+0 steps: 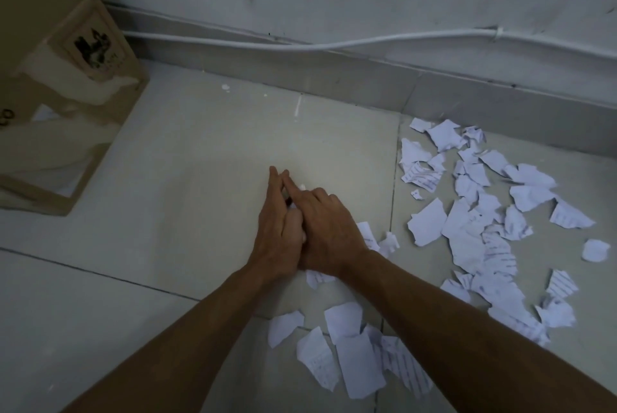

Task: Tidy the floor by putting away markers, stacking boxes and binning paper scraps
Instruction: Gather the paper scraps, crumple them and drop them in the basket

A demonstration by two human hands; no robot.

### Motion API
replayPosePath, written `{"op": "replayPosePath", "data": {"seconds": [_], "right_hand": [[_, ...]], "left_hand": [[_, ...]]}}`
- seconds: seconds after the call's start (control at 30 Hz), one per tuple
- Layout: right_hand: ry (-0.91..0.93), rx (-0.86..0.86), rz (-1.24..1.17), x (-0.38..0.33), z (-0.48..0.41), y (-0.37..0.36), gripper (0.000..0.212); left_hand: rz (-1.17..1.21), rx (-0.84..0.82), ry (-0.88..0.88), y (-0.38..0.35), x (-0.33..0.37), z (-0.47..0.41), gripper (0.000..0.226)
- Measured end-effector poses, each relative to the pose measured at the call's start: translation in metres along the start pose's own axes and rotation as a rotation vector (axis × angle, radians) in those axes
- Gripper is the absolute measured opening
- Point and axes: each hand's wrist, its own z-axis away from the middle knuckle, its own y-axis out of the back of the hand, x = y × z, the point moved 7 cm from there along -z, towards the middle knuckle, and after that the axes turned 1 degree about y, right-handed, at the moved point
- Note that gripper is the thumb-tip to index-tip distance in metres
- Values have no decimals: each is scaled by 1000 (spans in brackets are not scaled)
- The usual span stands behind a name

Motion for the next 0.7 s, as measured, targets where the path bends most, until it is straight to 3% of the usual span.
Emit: {"op": "replayPosePath", "data": {"seconds": [0.23, 0.5, 0.7], "right_hand": [[-6, 62, 21, -5, 0, 5, 34], [0, 23, -49, -15, -5, 6, 27], [-63, 88, -121, -19, -15, 31, 29]], "left_hand": [[135, 84, 3, 4, -9, -2, 59], [252, 127, 108, 11, -9, -5, 36], [407, 219, 287, 27, 9, 8, 46]]}}
